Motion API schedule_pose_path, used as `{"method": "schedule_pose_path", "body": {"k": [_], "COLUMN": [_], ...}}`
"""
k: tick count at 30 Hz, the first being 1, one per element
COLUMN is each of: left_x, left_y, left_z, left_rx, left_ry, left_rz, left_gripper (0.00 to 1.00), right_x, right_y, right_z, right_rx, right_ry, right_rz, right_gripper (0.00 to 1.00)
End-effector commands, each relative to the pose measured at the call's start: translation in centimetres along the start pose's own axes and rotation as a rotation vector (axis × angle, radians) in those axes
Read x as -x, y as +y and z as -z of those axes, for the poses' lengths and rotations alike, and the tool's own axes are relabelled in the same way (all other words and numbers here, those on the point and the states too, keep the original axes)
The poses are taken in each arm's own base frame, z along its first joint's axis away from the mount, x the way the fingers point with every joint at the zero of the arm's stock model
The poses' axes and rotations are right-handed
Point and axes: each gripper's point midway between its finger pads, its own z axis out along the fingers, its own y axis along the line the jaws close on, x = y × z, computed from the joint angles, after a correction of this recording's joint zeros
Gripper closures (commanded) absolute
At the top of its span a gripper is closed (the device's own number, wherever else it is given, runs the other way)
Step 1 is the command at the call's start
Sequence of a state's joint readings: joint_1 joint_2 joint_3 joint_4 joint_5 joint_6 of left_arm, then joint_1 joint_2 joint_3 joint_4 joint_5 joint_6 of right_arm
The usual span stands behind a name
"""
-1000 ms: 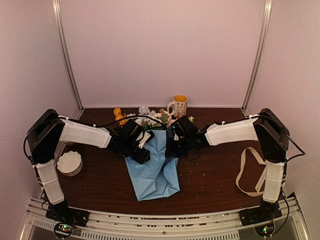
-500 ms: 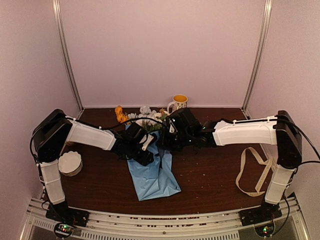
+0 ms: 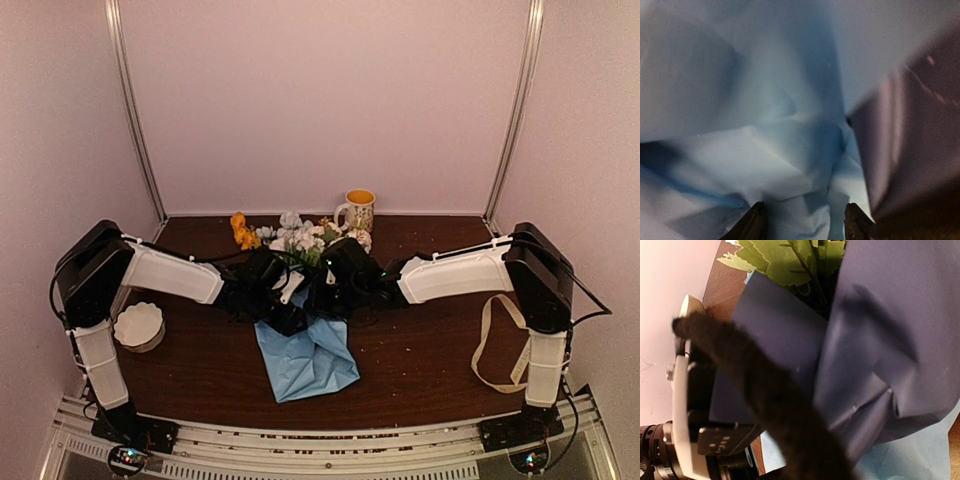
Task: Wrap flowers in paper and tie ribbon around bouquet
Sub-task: Fold the two-thirds-folded wrapping paper at the center of the board.
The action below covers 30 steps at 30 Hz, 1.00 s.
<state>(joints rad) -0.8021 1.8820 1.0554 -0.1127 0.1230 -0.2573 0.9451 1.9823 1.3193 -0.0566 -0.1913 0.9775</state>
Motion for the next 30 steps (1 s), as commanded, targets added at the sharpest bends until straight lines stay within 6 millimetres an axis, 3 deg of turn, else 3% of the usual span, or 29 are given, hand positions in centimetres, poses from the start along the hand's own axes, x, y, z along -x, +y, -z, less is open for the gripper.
{"method": "schedule_pose_path", "body": {"k": [1,11,16,19,21,25,30], "left_x": [2.4,2.8,1.4,0.6,-0.5,-3.9,-5.8], "left_y": [-1.7,-3.5,-3.7,-1.9,0.8,6.2,7.4], "left_z": [2.6,7.3,10.0,11.4,11.4,9.4,6.9], "left_rx": [-0.070,-0.139,-0.148,-0.062,0.031,0.147,0.114], "left_ry": [-0.097,-0.146,-0.153,-0.155,-0.132,-0.035,-0.008], "left_rz": [-0.025,-0.110,-0.072,-0.010,0.069,0.282,0.395], "left_gripper": [0.43,0.35,0.35,0.36,0.37,0.40,0.38], "right_x": [-0.7,-1.1,-0.7,-0.4,-0.1,0.1,0.4], "right_y": [-1.5,-4.9,-5.9,-6.0,-6.0,-6.0,-6.9], "right_z": [-0.2,-2.4,-2.5,-2.2,-2.0,-1.9,-1.1], "right_rx": [-0.077,-0.208,-0.248,-0.275,-0.288,-0.322,-0.431], "right_ry": [0.012,0.074,0.068,0.059,0.054,0.053,0.035], "right_rz": [0.025,0.096,0.094,0.111,0.127,0.155,0.189], "right_gripper": [1.00,1.00,1.00,1.00,1.00,1.00,1.00]}}
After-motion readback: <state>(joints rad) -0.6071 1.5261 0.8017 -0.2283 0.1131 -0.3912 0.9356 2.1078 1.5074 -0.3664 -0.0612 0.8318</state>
